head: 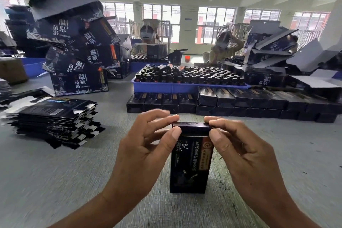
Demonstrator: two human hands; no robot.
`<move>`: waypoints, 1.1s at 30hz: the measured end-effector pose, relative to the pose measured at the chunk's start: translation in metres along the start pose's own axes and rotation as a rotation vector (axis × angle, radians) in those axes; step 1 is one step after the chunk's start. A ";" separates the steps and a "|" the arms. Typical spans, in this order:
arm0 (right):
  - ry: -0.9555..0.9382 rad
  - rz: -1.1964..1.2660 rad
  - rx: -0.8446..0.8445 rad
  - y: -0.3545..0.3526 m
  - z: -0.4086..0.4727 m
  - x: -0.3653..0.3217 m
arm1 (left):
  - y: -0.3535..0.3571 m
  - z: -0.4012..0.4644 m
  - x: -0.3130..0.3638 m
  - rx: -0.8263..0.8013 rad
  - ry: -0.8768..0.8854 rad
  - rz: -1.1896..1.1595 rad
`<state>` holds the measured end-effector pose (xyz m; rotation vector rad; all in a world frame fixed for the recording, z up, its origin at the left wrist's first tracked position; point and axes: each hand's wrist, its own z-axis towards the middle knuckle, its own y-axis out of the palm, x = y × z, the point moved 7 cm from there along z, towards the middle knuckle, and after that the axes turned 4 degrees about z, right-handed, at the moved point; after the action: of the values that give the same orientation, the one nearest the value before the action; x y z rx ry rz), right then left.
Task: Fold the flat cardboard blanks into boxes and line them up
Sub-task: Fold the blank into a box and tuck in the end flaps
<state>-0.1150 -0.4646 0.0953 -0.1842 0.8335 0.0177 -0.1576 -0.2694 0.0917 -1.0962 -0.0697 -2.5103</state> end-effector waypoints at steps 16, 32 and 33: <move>-0.078 -0.013 -0.059 0.001 0.000 0.003 | -0.002 0.001 0.014 -0.075 0.300 0.259; -0.109 -0.125 -0.040 0.007 -0.001 0.005 | -0.001 0.000 0.014 -0.066 0.502 0.505; -0.077 -0.124 -0.064 0.010 -0.002 0.008 | 0.001 -0.001 0.009 -0.080 0.466 0.505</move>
<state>-0.1116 -0.4560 0.0867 -0.2937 0.7444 -0.0645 -0.1637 -0.2733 0.0975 -0.4493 0.3911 -2.2406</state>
